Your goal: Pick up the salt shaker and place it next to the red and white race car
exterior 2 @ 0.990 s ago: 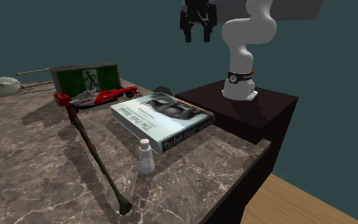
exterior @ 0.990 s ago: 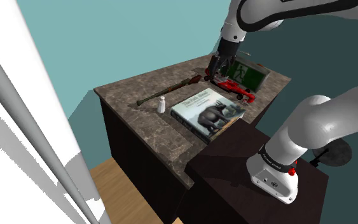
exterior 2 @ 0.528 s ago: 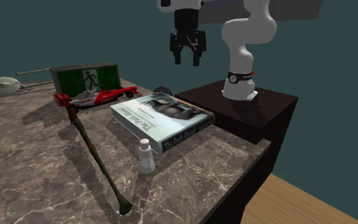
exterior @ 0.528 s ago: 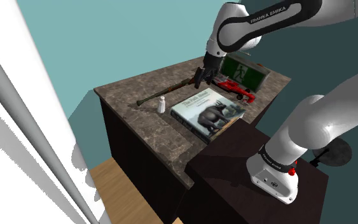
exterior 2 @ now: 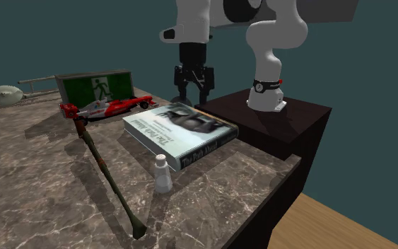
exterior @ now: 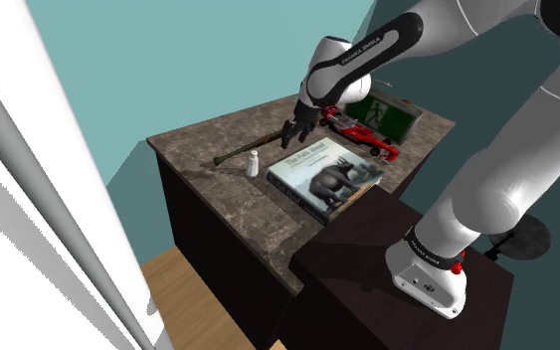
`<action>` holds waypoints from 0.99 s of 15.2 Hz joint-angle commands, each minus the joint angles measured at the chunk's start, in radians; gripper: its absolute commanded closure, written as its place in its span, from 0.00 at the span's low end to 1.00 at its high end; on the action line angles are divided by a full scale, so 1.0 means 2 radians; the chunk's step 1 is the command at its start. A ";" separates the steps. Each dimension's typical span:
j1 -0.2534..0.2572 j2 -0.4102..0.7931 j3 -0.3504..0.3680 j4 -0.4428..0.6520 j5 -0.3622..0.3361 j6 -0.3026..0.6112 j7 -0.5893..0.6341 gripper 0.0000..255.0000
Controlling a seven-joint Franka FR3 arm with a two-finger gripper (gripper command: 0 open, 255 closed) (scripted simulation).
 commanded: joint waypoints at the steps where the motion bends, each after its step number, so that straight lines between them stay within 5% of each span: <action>1: 0.003 0.041 0.002 0.015 0.018 0.036 -0.018 0.00; 8: -0.009 0.182 0.030 0.104 0.075 0.119 -0.080 0.00; 15: -0.022 0.276 0.052 0.179 0.090 0.158 -0.105 0.00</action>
